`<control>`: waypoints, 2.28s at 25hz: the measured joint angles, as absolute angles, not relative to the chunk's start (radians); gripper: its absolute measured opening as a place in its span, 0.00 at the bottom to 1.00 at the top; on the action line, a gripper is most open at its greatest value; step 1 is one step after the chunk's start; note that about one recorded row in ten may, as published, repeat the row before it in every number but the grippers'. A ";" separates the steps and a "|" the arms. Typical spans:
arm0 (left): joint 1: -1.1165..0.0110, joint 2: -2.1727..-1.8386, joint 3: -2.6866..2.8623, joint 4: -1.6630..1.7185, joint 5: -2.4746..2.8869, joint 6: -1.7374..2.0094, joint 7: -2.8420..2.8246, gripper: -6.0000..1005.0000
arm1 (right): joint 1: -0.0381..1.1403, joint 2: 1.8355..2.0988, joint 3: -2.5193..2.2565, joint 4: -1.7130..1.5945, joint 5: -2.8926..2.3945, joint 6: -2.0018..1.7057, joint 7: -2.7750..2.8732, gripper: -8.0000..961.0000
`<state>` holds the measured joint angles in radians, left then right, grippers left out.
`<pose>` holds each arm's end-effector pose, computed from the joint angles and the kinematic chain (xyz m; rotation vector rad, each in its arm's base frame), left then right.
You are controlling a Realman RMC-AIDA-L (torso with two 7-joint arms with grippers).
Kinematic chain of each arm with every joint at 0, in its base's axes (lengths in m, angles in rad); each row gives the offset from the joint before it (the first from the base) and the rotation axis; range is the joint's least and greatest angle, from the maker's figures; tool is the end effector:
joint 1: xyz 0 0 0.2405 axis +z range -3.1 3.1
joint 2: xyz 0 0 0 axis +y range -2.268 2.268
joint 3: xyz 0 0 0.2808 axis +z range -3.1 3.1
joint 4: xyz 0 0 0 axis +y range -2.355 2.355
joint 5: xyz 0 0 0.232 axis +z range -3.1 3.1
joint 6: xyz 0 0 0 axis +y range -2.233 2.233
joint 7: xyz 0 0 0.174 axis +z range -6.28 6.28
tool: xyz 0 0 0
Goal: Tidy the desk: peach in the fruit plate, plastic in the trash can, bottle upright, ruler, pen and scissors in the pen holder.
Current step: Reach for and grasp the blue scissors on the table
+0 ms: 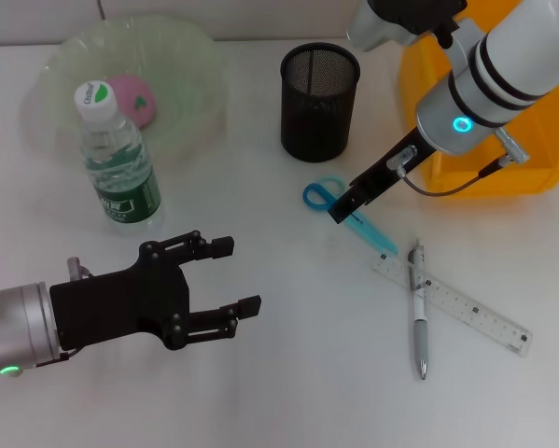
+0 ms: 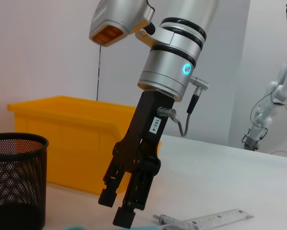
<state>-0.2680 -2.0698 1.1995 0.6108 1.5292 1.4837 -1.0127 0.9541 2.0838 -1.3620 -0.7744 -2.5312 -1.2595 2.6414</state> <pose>-0.3028 0.2910 -0.0835 -2.7352 -0.3601 -0.8042 0.1739 0.4527 -0.1064 -2.5749 1.0679 -0.4384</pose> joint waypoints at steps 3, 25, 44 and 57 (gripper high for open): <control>-0.268 -2.071 1.200 0.610 1.529 1.483 -1.012 0.79 | 0.967 2.084 -1.362 -0.749 -2.529 -1.242 2.641 0.81; -0.272 -2.071 1.200 0.611 1.529 1.483 -1.012 0.79 | 0.999 2.086 -1.364 -0.674 -2.531 -1.212 2.634 0.78; -0.276 -2.071 1.200 0.611 1.529 1.486 -1.016 0.79 | 1.000 2.086 -1.390 -0.673 -2.531 -1.198 2.642 0.57; -0.276 -2.072 1.206 0.611 1.529 1.484 -1.015 0.79 | 0.995 2.088 -1.390 -0.673 -2.531 -1.196 2.643 0.53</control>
